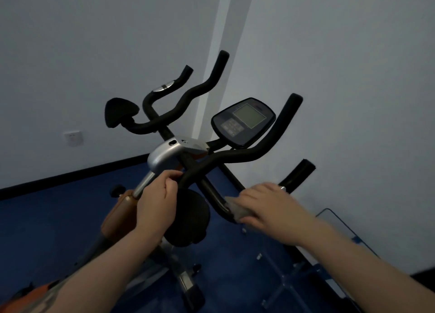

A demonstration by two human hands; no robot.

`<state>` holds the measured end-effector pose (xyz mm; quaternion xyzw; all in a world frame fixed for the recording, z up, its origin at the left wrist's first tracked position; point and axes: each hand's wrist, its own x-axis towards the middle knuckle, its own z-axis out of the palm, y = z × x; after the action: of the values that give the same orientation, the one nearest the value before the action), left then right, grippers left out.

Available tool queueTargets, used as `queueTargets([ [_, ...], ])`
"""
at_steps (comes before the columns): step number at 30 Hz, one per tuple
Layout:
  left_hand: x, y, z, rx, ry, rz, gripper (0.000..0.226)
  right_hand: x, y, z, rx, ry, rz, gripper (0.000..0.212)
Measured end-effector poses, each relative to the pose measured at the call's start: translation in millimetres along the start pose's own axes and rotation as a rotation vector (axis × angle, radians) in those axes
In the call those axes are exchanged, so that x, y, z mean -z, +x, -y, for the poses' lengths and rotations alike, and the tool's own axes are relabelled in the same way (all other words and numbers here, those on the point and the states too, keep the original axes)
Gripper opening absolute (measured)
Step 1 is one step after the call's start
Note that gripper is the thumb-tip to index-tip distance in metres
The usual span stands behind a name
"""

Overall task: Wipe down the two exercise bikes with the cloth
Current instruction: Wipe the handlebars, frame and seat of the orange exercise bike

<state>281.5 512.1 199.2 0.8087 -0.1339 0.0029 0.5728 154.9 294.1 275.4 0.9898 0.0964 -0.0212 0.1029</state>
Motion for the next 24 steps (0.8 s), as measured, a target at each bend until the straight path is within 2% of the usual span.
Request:
queueTargets([
  [3,-0.8,-0.5,-1.5,-0.002,-0.012,-0.012,0.033,10.5,-22.0,-37.9,-0.164,-0.004,-0.217,0.04],
  [5,-1.2,-0.5,-1.5,0.007,-0.017,-0.02,0.034,-1.6,-18.0,-25.6,-0.273,0.05,-0.37,0.037],
  [7,-1.4,-0.4,0.0,0.016,-0.015,-0.017,0.035,-26.3,-13.3,-6.4,-0.199,0.017,-0.481,0.031],
  [9,-1.0,0.6,1.1,0.016,-0.004,-0.017,0.036,-30.7,-15.2,-15.1,-0.031,-0.057,-0.496,0.027],
  [11,-0.6,0.0,-0.2,0.015,0.013,-0.018,0.035,-18.5,-20.5,-47.6,0.012,-0.145,-0.533,0.027],
  [14,-0.6,-0.8,-2.4,0.017,0.02,-0.03,0.037,-2.9,-25.4,-79.4,-0.046,-0.309,-0.573,0.024],
  [17,-1.5,-1.9,-1.5,0.007,0.04,-0.056,0.039,-23.8,-20.9,-44.3,-0.264,-0.084,-0.656,0.023],
  [19,-2.3,-1.5,-1.6,0.003,0.047,-0.065,0.035,-31.8,-17.2,-20.4,-0.31,0.026,-0.635,0.025],
  [22,-2.3,-2.2,-2.1,0.002,0.083,-0.08,0.034,-13.4,-19.8,-29.4,-0.087,-0.045,-0.475,0.033],
  [24,-1.6,-2.1,-2.7,-0.002,0.08,-0.084,0.034,2.3,-20.6,-41.1,-0.098,-0.066,-0.41,0.038],
])
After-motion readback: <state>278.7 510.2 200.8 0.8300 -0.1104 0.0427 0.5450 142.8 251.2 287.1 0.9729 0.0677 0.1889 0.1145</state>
